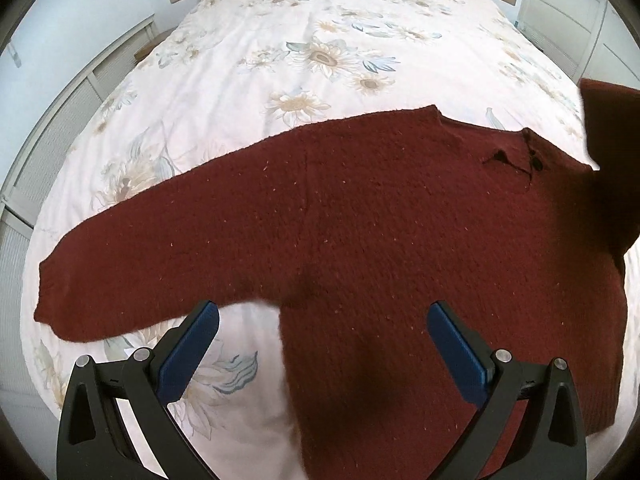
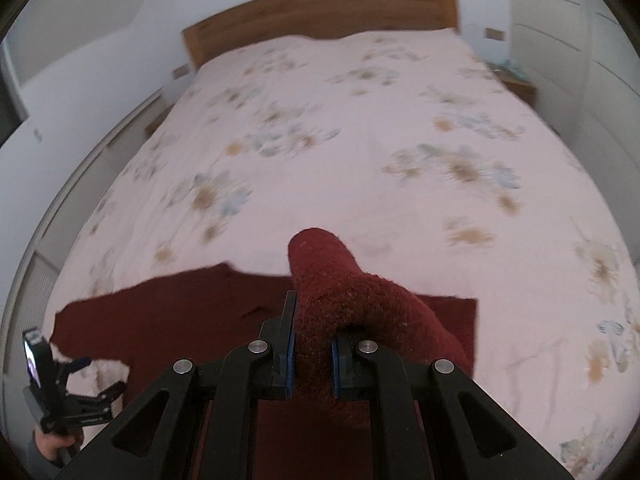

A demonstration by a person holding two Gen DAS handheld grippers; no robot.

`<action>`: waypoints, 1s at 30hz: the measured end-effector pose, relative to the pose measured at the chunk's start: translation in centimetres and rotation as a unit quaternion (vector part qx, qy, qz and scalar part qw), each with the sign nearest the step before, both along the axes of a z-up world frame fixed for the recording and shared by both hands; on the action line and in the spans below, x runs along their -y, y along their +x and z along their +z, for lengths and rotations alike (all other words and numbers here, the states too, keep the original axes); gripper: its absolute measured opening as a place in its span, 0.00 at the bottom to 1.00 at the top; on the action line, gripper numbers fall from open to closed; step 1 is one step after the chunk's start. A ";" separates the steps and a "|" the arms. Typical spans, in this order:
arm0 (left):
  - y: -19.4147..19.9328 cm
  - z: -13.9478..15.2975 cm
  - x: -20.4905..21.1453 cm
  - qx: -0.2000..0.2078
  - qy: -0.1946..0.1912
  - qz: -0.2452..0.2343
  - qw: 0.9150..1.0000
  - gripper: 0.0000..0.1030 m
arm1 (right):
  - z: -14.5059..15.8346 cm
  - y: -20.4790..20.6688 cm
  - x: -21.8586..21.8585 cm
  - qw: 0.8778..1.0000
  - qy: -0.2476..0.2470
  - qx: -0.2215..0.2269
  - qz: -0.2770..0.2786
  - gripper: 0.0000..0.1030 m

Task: Fold small clothes
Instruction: 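Carry the held sleeve across the sweater body and lay it down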

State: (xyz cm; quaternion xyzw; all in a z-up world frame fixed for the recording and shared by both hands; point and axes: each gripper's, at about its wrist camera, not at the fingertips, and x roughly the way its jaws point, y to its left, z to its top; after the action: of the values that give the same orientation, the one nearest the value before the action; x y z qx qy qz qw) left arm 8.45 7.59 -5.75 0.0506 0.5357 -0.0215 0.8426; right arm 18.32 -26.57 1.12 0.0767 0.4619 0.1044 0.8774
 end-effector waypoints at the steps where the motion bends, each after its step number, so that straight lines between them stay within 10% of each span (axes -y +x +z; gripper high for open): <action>1: 0.1 -0.1 0.0 0.000 -0.002 -0.001 1.000 0.99 | -0.8 0.2 -0.5 1.000 -0.002 -0.007 0.005 0.12; 14: 0.8 -2.2 -0.5 -0.033 -0.001 0.011 0.999 0.99 | -13.6 -2.2 -8.1 0.988 -0.034 -0.124 0.083 0.16; 18: 0.7 -2.4 -0.3 -0.037 0.005 0.016 0.999 0.99 | -14.8 -2.6 -8.8 0.983 -0.070 -0.138 0.102 0.27; 22: 0.6 -2.3 -0.4 -0.034 0.008 0.020 0.999 0.99 | -14.6 -2.8 -9.3 0.979 -0.101 -0.135 0.112 0.68; 30: 0.5 -2.3 -0.4 -0.039 0.009 0.028 0.999 0.99 | -13.3 -4.4 -6.9 0.979 -0.123 -0.119 0.110 0.79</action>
State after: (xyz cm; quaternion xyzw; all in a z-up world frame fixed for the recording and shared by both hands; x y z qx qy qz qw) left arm 8.99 7.97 -8.02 0.0422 0.5695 0.0044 0.8209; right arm 13.89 -19.71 -12.13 -0.0710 0.5782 0.1328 0.8019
